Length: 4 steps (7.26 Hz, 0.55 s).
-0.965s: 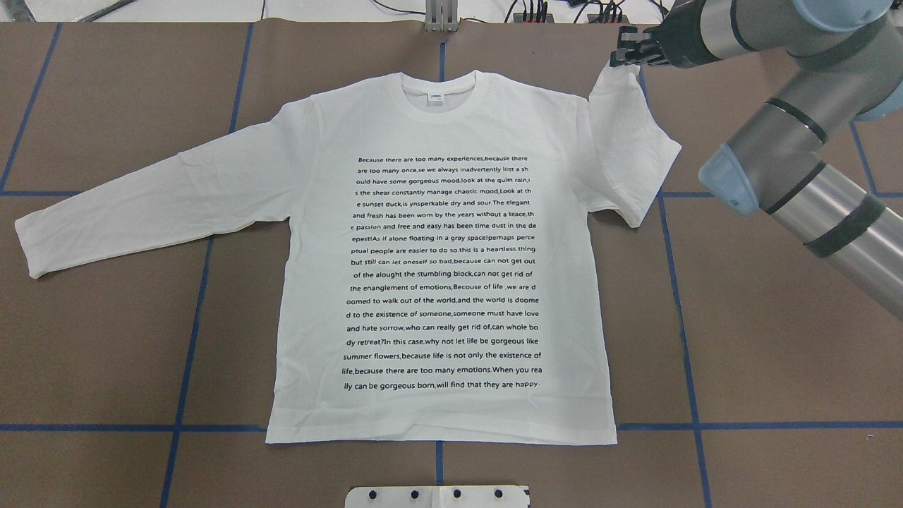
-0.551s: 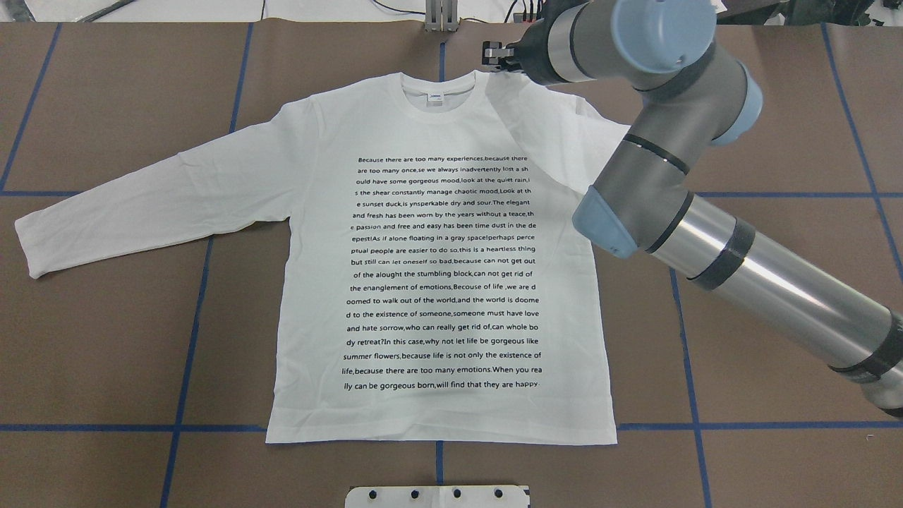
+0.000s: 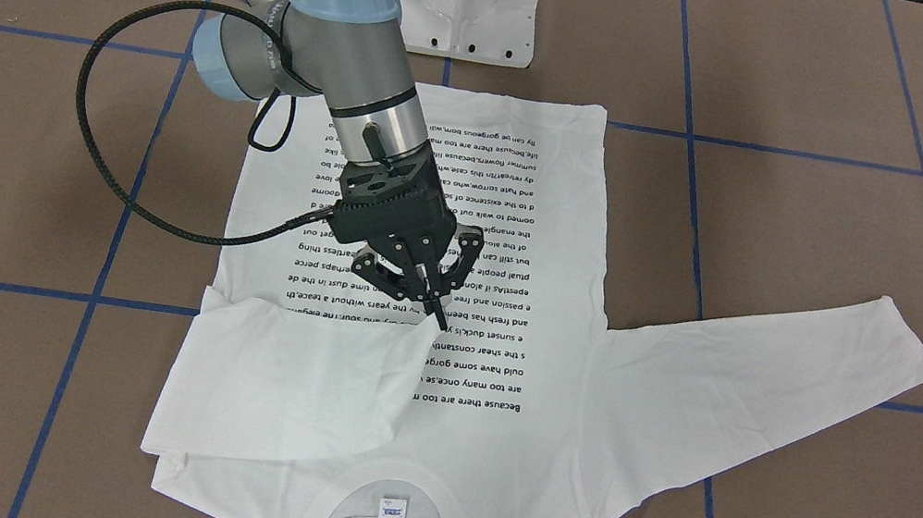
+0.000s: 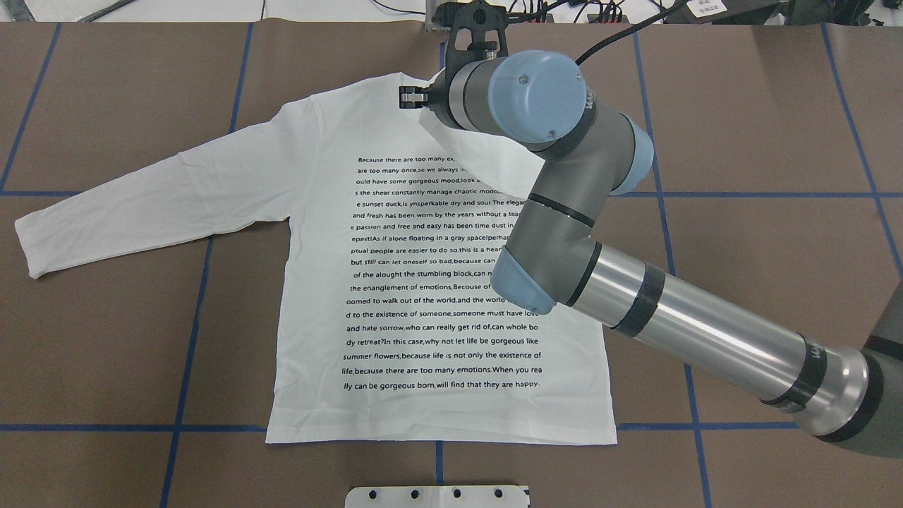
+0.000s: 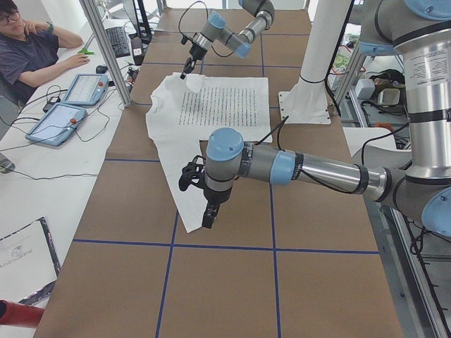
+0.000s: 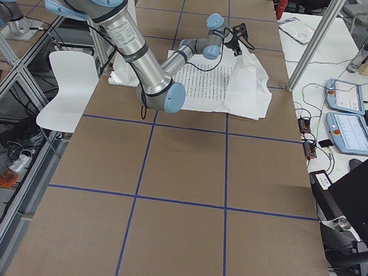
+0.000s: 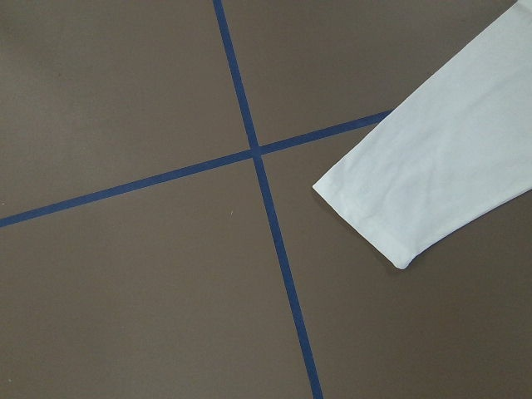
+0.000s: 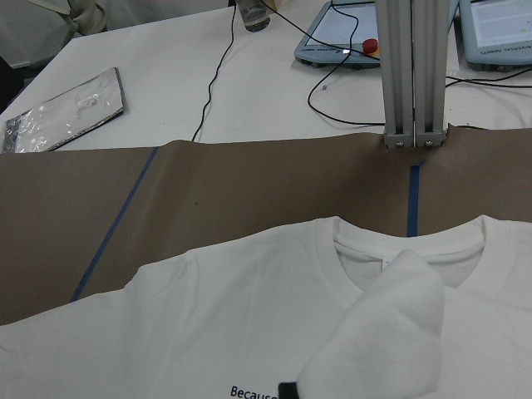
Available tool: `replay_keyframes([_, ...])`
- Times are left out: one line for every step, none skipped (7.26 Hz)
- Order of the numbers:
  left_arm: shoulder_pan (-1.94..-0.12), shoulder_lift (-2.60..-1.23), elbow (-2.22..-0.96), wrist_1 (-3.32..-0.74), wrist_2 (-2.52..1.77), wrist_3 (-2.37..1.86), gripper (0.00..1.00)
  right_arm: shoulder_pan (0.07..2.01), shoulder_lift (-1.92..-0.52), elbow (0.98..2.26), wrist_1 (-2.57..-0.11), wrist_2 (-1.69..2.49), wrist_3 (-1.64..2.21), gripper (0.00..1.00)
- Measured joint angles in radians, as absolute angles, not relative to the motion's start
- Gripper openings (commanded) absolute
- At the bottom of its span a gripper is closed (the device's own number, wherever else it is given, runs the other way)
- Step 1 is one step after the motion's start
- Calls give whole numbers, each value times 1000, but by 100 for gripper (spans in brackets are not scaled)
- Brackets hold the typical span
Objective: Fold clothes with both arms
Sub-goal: 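Carry the held sleeve across the shirt toward the collar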
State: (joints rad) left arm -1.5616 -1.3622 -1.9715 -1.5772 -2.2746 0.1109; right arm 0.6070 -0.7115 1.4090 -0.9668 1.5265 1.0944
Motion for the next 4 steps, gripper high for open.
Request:
replay_keyframes([-1562, -1361, -1971, -1577, -2274, 111, 100, 580, -694, 1399, -968, 1501, 1095, 0])
replay_keyframes([-1562, -1360, -1970, -1577, -2274, 111, 100, 552, -683, 1392, -969, 1476, 1095, 0])
replay_keyframes([-1562, -1359, -1970, -1577, -2274, 111, 100, 517, -676, 1388, -969, 1449, 1095, 0])
replay_keyframes([-1562, -1357, -1970, -1577, -2275, 111, 100, 479, -673, 1386, -969, 1416, 1094, 0])
